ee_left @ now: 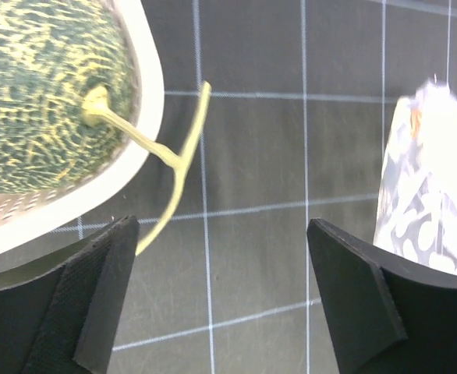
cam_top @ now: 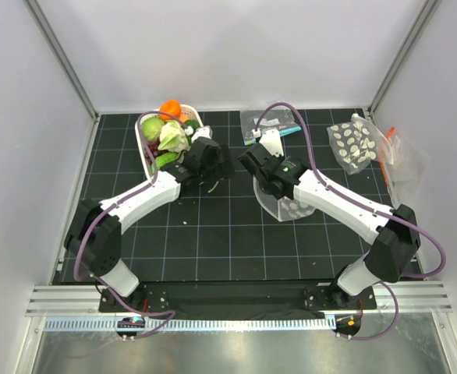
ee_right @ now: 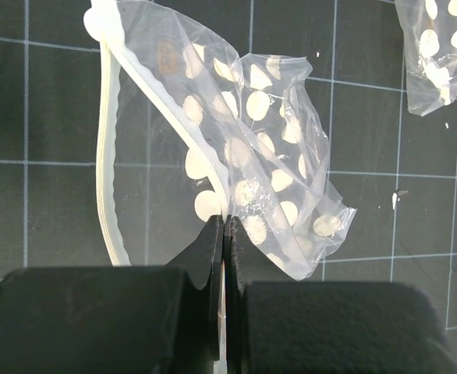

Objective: Place the food in the zip-top bag and seal the zipper
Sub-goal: Pick up the fake fruit from the bin, then place the fake fruit in the zipper food storage bag.

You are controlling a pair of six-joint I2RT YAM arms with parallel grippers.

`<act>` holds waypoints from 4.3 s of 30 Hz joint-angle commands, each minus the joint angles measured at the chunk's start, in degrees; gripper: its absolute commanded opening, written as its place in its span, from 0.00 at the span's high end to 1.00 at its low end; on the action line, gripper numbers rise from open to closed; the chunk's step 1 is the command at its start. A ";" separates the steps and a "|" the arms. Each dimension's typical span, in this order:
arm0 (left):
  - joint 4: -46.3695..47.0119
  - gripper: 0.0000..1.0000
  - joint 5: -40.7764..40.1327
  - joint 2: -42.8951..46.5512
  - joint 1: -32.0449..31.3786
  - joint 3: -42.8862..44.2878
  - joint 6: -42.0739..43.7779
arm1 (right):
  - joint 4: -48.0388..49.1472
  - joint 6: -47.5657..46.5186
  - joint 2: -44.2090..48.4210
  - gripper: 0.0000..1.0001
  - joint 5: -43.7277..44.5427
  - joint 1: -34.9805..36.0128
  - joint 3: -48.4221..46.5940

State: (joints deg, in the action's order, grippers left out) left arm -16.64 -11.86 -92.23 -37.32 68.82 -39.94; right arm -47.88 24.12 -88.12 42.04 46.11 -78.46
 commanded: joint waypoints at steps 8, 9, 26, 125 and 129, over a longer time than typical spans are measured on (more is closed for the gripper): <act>16.37 0.32 -8.71 -1.73 0.67 -6.85 -12.07 | 4.02 1.01 3.56 0.99 -0.64 -0.14 1.29; 18.29 0.36 -9.32 -2.51 0.58 -6.94 -12.61 | 4.11 1.02 3.65 0.99 -0.91 -0.14 1.29; 26.57 0.57 -17.32 -11.30 0.14 -6.50 -16.83 | 5.25 1.63 5.67 0.99 -3.46 -0.14 2.25; 40.91 1.00 39.28 17.60 -7.15 -14.68 -30.02 | 20.46 11.74 35.91 0.99 -35.01 -13.85 20.45; 40.90 1.00 41.82 17.17 -7.06 -14.24 -31.07 | 22.38 11.48 36.35 0.99 -37.99 -13.94 21.24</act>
State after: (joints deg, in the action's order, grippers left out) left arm 24.05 28.77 -76.44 -44.58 54.13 -71.59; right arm -29.54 34.92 -52.56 6.04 32.42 -57.93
